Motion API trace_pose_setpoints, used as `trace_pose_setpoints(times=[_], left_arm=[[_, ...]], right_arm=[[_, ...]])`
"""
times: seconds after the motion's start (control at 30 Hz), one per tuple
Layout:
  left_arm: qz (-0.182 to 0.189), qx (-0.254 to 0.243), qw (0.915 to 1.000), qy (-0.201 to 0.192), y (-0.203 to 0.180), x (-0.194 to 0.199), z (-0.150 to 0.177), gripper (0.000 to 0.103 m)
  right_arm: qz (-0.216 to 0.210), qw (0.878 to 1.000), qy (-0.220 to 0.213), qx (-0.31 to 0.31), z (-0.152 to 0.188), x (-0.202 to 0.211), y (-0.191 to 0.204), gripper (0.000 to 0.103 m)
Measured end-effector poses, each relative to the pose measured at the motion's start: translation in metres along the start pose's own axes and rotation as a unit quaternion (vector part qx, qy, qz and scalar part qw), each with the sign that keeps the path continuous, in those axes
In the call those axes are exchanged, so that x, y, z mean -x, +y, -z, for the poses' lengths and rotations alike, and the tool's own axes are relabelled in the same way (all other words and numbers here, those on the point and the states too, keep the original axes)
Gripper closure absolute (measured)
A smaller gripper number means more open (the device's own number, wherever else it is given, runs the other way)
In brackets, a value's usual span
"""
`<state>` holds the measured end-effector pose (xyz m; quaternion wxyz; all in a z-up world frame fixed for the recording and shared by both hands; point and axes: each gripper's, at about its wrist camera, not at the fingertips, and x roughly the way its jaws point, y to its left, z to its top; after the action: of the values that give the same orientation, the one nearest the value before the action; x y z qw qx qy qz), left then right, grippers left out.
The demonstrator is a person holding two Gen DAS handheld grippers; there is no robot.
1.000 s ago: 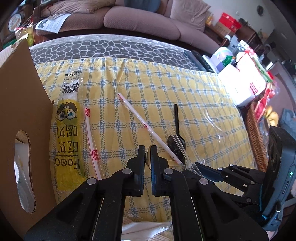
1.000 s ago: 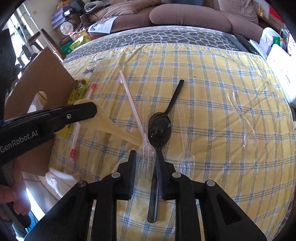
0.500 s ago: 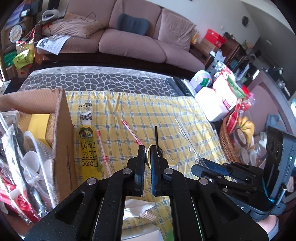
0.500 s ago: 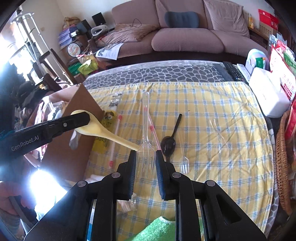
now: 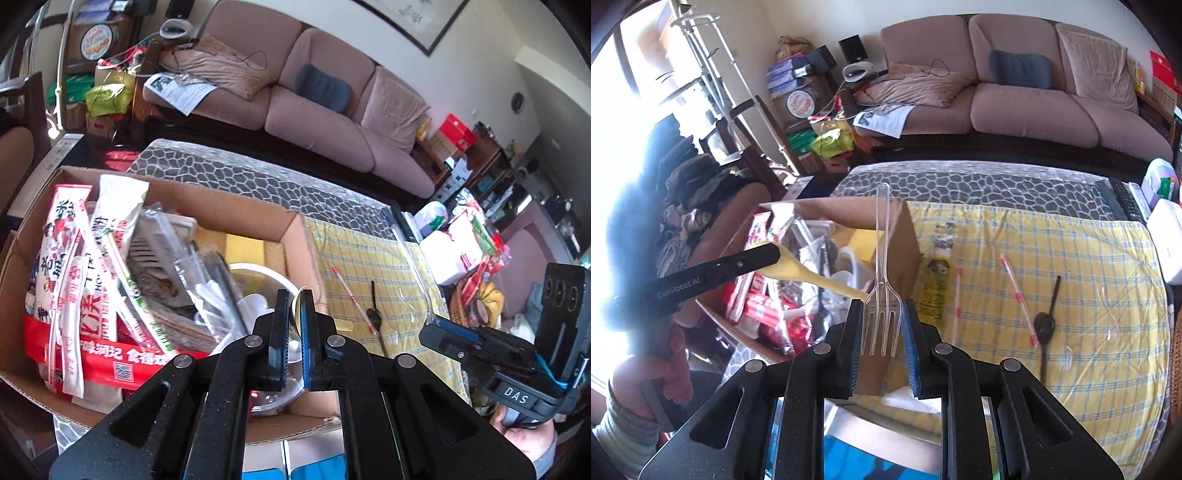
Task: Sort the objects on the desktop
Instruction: 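Grasp the clear plastic fork with the right gripper while the left carries the straw toward the box, then lower both held utensils into the cardboard box and open both grippers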
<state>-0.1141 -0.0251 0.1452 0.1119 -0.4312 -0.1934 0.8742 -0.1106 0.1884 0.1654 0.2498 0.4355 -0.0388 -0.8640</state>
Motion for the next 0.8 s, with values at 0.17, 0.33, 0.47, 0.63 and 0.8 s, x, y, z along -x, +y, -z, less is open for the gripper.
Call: trace_pose_setpoints(times=[0.17,0.33,0.47,0.63,0.8], left_arm=[[-0.004,0.016,0.9997,0.017,0.044,0.005,0.002,0.098],[-0.003,0.02,0.9991,0.038,0.074,0.003,0.001,0.098],[0.005,0.024,0.9983,0.053,0.084,-0.007,0.005,0.098],[0.006,0.017,0.9973,0.071,0.086,-0.022,0.008,0.098],[-0.027,0.001,0.9957,0.088,0.085,-0.04,0.008,0.093]], right_arm=[[-0.015,0.999,0.026,0.018,-0.006,-0.045,0.05,0.083],[0.007,0.998,0.056,0.027,-0.006,-0.092,0.068,0.083],[0.046,0.995,0.077,0.041,-0.004,-0.118,0.068,0.083],[0.081,0.99,0.088,0.071,-0.003,-0.129,0.073,0.08],[0.079,0.991,0.083,0.064,-0.003,-0.126,0.071,0.074]])
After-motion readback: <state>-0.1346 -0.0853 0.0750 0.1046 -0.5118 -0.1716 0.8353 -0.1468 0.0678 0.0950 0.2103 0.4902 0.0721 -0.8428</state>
